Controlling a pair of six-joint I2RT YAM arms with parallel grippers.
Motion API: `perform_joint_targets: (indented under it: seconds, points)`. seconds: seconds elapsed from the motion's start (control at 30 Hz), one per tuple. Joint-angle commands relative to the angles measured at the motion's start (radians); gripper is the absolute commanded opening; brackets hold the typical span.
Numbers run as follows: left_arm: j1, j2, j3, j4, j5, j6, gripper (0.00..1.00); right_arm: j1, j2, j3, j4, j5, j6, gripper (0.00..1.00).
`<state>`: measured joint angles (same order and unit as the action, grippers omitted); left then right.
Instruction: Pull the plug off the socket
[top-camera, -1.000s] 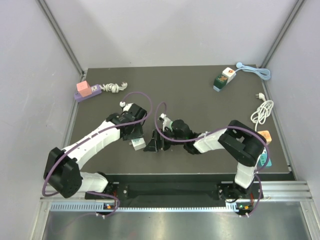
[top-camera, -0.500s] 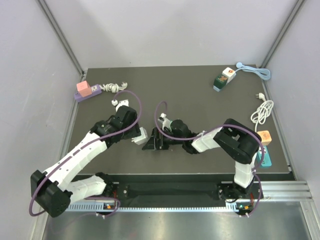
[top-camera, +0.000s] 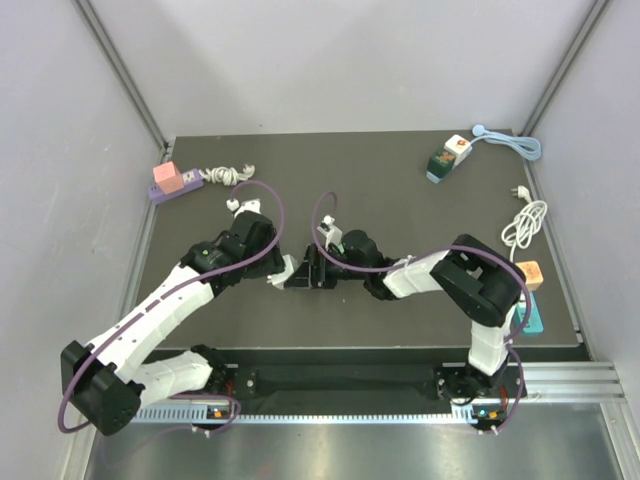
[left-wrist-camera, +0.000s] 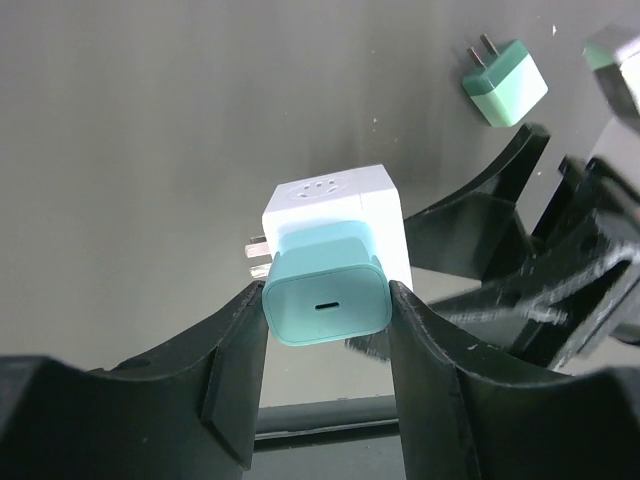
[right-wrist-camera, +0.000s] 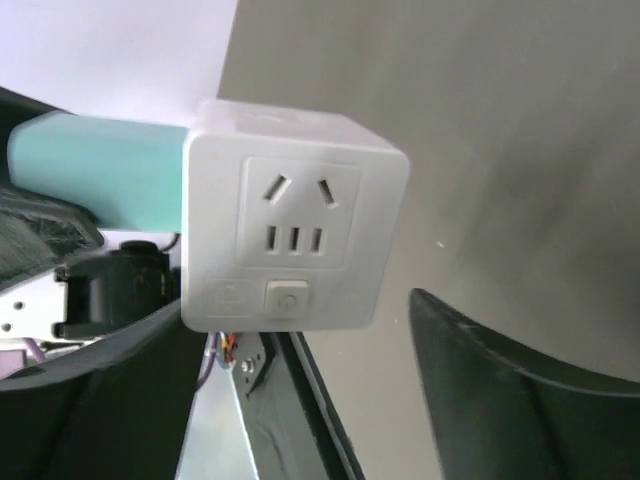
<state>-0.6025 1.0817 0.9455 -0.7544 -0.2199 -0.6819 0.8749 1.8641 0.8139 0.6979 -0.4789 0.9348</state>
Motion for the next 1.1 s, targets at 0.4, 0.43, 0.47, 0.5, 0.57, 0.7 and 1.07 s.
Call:
perform_joint_targets:
  seconds: [0.4, 0.43, 0.47, 0.5, 0.57, 0.7, 1.07]
  points:
    - [0.004, -0.042, 0.003, 0.099, 0.048, 0.022, 0.00, -0.025, 0.012, 0.082, 0.091, -0.021, 0.012, 0.69]
    - [0.004, -0.039, 0.003, 0.099, 0.051, 0.022, 0.00, -0.024, 0.013, 0.083, 0.101, -0.024, 0.015, 0.71]
    - [0.004, -0.039, 0.003, 0.099, 0.056, 0.024, 0.00, -0.024, 0.018, 0.087, 0.106, -0.026, 0.015, 0.73]
    - [0.004, -0.036, 0.001, 0.101, 0.057, 0.024, 0.00, -0.024, 0.021, 0.088, 0.107, -0.026, 0.016, 0.74]
    - [0.006, -0.034, -0.001, 0.105, 0.062, 0.022, 0.00, -0.027, 0.027, 0.091, 0.107, -0.026, 0.015, 0.75]
    - [0.004, -0.035, -0.001, 0.112, 0.067, 0.022, 0.00, -0.034, 0.035, 0.085, 0.109, -0.026, 0.016, 0.69]
    - [0.006, -0.135, -0.059, 0.197, 0.113, 0.036, 0.00, -0.063, -0.017, -0.028, 0.108, 0.139, 0.078, 0.00]
